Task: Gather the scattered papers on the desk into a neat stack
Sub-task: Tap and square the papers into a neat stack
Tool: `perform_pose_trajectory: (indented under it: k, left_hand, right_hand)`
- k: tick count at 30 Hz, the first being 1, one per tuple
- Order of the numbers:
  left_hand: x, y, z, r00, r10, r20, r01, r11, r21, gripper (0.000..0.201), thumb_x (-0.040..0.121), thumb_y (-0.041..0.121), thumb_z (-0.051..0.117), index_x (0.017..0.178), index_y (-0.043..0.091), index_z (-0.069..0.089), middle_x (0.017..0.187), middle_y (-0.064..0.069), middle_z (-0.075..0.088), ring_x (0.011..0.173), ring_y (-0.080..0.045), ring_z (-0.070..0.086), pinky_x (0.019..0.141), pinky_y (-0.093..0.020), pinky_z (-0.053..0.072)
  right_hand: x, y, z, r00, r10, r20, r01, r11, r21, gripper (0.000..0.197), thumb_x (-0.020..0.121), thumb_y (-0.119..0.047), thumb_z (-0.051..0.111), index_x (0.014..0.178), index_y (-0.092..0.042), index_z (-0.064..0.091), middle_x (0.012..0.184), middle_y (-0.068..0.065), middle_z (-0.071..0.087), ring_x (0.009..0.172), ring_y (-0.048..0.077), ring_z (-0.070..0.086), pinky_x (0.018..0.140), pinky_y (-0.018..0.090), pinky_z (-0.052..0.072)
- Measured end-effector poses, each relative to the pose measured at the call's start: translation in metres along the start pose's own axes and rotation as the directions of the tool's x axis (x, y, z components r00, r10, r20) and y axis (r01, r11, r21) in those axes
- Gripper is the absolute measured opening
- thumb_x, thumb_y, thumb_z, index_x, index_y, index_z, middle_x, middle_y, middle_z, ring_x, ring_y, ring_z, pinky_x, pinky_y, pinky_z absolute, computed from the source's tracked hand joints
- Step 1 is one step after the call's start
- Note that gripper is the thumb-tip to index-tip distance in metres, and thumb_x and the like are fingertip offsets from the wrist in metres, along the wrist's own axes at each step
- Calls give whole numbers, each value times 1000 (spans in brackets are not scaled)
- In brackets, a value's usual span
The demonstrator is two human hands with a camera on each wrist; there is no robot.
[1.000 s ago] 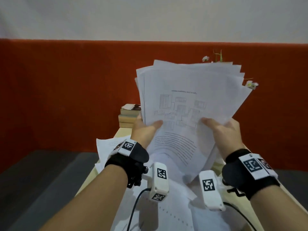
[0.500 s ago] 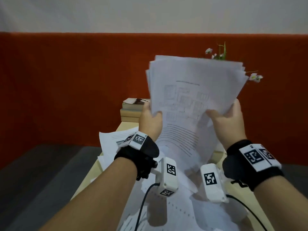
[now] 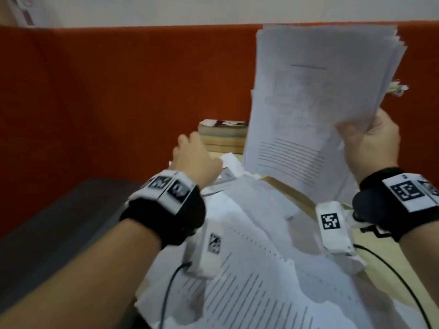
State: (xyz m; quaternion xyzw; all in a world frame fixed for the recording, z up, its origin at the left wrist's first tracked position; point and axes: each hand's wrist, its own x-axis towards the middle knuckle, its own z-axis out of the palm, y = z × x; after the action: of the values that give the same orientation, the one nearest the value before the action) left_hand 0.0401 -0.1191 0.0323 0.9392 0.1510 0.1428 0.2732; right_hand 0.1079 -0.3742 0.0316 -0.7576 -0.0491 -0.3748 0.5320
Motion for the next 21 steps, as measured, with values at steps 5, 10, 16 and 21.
perform_pose_trajectory:
  k: [5, 10, 16, 21]
  left_hand:
    - [-68, -85, -14, 856, -420, 301, 366, 904, 221, 94, 83, 64, 52, 146, 2, 19, 150, -19, 31, 133, -36, 42, 105, -43, 44]
    - [-112, -109, -14, 747, -540, 389, 526, 837, 152, 121, 67, 79, 56, 153, 11, 4, 157, -15, 16, 137, -36, 37, 109, -49, 39]
    - [-135, -84, -11, 773, -445, 451, 350, 893, 283, 113, 65, 43, 82, 146, 25, 6, 148, -14, 18, 128, -36, 43, 101, -40, 46]
    - [-121, -75, -12, 833, -403, 379, 396, 913, 100, 90, 75, 5, 76, 143, 12, 18, 135, -21, 48, 118, -38, 57, 97, -45, 51]
  right_hand:
    - [-8, 9, -3, 998, 51, -38, -54, 996, -74, 37, 73, -31, 59, 108, -21, 65, 102, 1, 73, 95, 24, 68, 84, 47, 56]
    - [-22, 11, 0, 995, 92, -28, -94, 993, -65, 34, 75, -27, 59, 108, -25, 62, 106, -4, 68, 98, 24, 66, 89, 40, 55]
    - [-32, 8, 4, 987, 158, -33, -160, 984, -79, 38, 76, -30, 56, 112, -19, 64, 108, 7, 71, 97, 29, 67, 86, 45, 56]
    - [-34, -5, 5, 983, 181, -16, -182, 980, -80, 33, 79, -21, 56, 111, -16, 65, 110, 7, 70, 95, 25, 64, 84, 35, 53]
